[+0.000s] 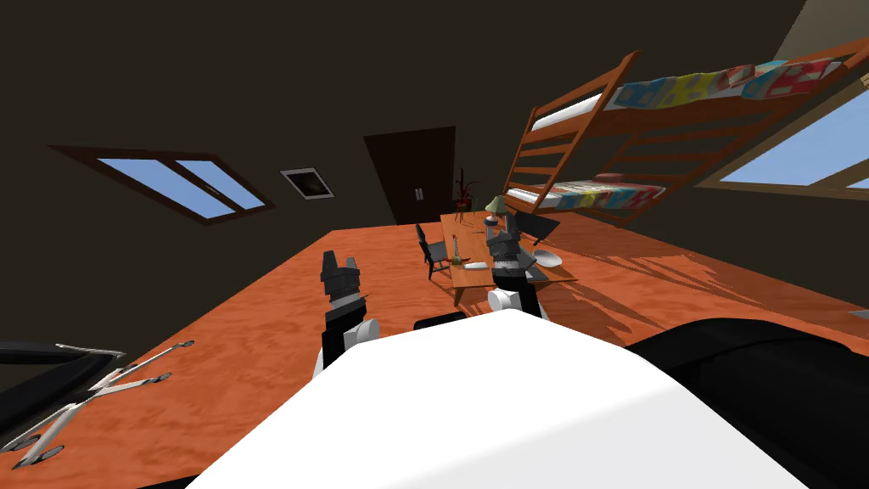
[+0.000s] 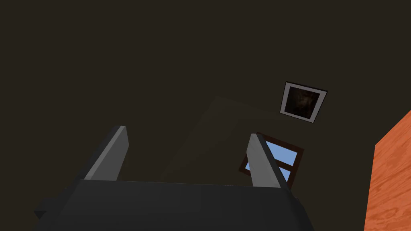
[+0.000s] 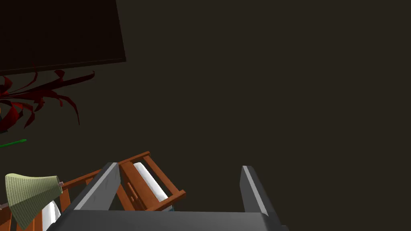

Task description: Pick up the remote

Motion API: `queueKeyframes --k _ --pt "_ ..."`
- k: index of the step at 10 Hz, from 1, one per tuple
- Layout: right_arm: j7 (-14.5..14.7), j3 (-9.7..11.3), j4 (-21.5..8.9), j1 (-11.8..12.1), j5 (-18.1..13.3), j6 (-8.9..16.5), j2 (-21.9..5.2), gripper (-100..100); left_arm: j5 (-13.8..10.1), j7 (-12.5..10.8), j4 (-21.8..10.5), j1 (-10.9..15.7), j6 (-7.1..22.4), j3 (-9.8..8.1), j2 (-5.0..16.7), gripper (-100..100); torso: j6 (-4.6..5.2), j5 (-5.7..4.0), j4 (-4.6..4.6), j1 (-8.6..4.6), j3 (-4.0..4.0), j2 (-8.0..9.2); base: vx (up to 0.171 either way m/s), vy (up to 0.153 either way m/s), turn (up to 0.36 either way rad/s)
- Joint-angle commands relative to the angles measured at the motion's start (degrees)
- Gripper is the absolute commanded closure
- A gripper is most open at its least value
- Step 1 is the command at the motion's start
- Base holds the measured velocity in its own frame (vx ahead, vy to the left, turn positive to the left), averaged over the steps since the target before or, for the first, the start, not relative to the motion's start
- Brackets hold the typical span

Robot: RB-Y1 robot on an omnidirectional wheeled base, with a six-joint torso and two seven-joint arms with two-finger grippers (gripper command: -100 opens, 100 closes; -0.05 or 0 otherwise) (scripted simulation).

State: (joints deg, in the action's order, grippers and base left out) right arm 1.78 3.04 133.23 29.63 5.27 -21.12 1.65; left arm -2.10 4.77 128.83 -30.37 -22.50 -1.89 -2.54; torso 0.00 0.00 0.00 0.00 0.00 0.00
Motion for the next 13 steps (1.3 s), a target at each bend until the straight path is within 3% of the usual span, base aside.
queueKeyframes --k 1,8,13 --pt "0.45 0.03 0.04 0.00 0.34 0.14 -2.46 -100 0.00 0.00 0.00 0.00 0.00 0.00 0.00 0 0.00 0.00 0.00 0.00 0.00 0.00 -0.015 -0.021 0.054" --pt "3.77 0.47 -1.47 0.46 2.09 0.77 -12.91 -100 0.00 0.00 0.00 0.02 0.00 0.00 0.01 0 -0.01 -0.06 0.11 -0.29 0.29 0.52 -0.096 -0.057 0.090" --pt "7.78 2.10 -5.96 1.09 2.55 0.98 -21.16 -100 0.00 0.00 0.00 0.01 0.00 0.00 0.00 0 -0.01 -0.04 0.09 -0.15 0.24 0.41 -0.121 -0.038 0.124"
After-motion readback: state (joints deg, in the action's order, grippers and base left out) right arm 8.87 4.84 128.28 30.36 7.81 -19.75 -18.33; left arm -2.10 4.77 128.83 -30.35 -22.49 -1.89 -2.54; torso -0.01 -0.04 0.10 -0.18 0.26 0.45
